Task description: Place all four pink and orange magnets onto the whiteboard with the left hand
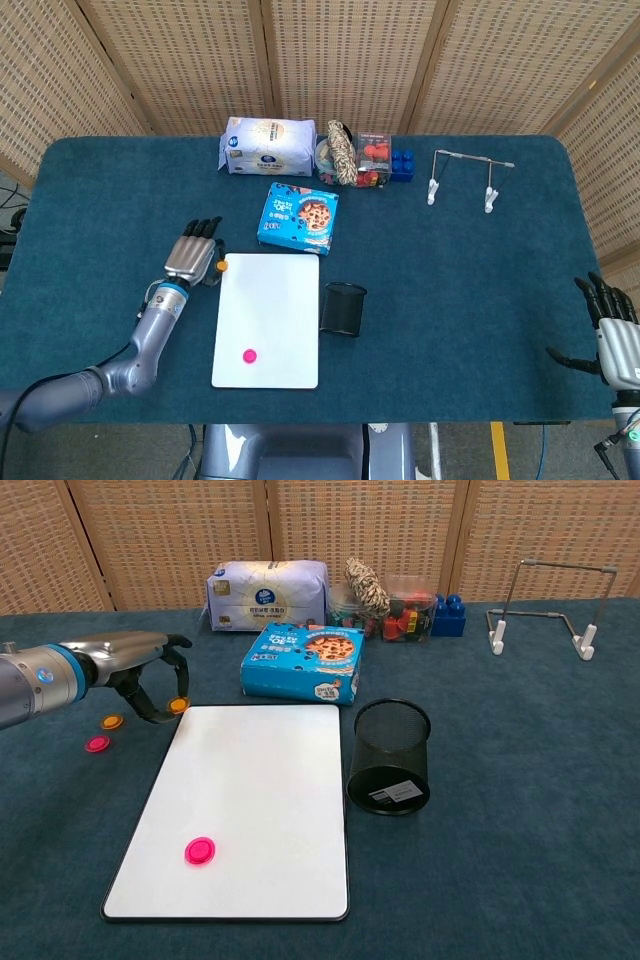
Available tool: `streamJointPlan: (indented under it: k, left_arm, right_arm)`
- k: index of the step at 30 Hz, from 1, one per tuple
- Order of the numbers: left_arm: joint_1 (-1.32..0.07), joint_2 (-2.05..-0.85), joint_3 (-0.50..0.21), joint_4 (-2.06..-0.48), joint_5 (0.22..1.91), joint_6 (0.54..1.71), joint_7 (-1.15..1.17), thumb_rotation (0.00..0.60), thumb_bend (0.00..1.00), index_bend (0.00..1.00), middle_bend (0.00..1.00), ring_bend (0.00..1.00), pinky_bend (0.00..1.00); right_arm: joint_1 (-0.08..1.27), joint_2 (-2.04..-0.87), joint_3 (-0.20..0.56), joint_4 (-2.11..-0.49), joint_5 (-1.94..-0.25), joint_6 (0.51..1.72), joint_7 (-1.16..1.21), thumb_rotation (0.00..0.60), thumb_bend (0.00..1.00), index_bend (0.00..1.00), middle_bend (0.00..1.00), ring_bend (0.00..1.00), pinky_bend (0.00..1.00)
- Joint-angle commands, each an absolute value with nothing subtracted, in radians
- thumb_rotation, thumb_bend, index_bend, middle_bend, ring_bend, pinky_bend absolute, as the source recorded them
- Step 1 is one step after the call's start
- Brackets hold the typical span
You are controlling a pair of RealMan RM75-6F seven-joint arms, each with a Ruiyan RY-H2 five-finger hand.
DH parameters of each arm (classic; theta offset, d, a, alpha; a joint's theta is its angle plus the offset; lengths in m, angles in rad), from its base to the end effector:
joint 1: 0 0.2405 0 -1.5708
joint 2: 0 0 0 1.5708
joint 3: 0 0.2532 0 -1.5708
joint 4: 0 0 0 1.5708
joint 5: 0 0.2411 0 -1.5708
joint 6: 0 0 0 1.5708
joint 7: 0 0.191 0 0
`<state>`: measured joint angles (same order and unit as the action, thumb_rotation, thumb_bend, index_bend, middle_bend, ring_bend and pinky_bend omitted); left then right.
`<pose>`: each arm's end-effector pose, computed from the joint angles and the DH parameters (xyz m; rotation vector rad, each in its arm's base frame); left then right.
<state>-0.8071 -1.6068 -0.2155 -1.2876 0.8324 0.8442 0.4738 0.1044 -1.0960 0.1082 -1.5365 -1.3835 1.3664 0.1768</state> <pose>-0.1775 0.4355 -0.0718 -1.7675 -1.0200 -0.6921 -0.3579 -0.2514 0.1479 1.2670 -1.0414 0.9043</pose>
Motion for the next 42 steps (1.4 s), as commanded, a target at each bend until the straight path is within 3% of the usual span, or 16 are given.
streamJointPlan:
  k: [1, 15, 18, 21, 23, 28, 33, 42]
  left_arm:
    - [-0.794, -1.533, -0.186, -1.455, 0.888, 0.867, 0.483, 0.600, 0.38, 0.54, 0.00, 0.00, 0.00]
    - [-0.868, -1.623, -0.106, -1.600, 0.857, 0.870, 0.632, 0.600, 0.36, 0.53, 0.00, 0.00, 0.00]
    - [-0.880, -1.641, -0.095, -1.611, 0.841, 0.885, 0.662, 0.600, 0.31, 0.39, 0.00, 0.00, 0.00]
    - [-0.886, -1.639, -0.087, -1.629, 0.827, 0.891, 0.676, 0.600, 0.22, 0.11, 0.00, 0.00, 0.00]
    - [-0.888, -1.631, -0.083, -1.635, 0.819, 0.906, 0.691, 0.600, 0.20, 0.05, 0.00, 0.00, 0.00]
    - [-0.875, -1.582, -0.100, -1.638, 0.800, 0.953, 0.672, 0.600, 0.22, 0.10, 0.00, 0.00, 0.00]
    - [-0.828, -1.502, -0.080, -1.607, 0.823, 0.975, 0.611, 0.600, 0.28, 0.32, 0.00, 0.00, 0.00]
    - [-0.744, -1.419, -0.024, -1.462, 0.882, 0.923, 0.458, 0.600, 0.31, 0.36, 0.00, 0.00, 0.00]
  right_arm:
    - [0.104, -1.096, 0.108, -1.536, -1.384, 1.367, 0.179, 0.600, 0.05, 0.00, 0.00, 0.00, 0.00]
    - [0.104, -1.095, 0.109, -1.535, -1.381, 1.365, 0.182, 0.600, 0.05, 0.00, 0.00, 0.00, 0.00]
    - [0.104, -1.095, 0.109, -1.534, -1.381, 1.365, 0.185, 0.600, 0.05, 0.00, 0.00, 0.00, 0.00]
    - [0.103, -1.094, 0.109, -1.533, -1.380, 1.367, 0.189, 0.600, 0.05, 0.00, 0.00, 0.00, 0.00]
    - [0.102, -1.093, 0.109, -1.532, -1.381, 1.367, 0.189, 0.600, 0.05, 0.00, 0.00, 0.00, 0.00]
    - [0.102, -1.095, 0.108, -1.529, -1.385, 1.371, 0.183, 0.600, 0.05, 0.00, 0.00, 0.00, 0.00]
    - [0.102, -1.095, 0.107, -1.530, -1.384, 1.370, 0.180, 0.600, 0.05, 0.00, 0.00, 0.00, 0.00]
    - [0.104, -1.095, 0.107, -1.537, -1.380, 1.365, 0.163, 0.600, 0.05, 0.00, 0.00, 0.00, 0.00]
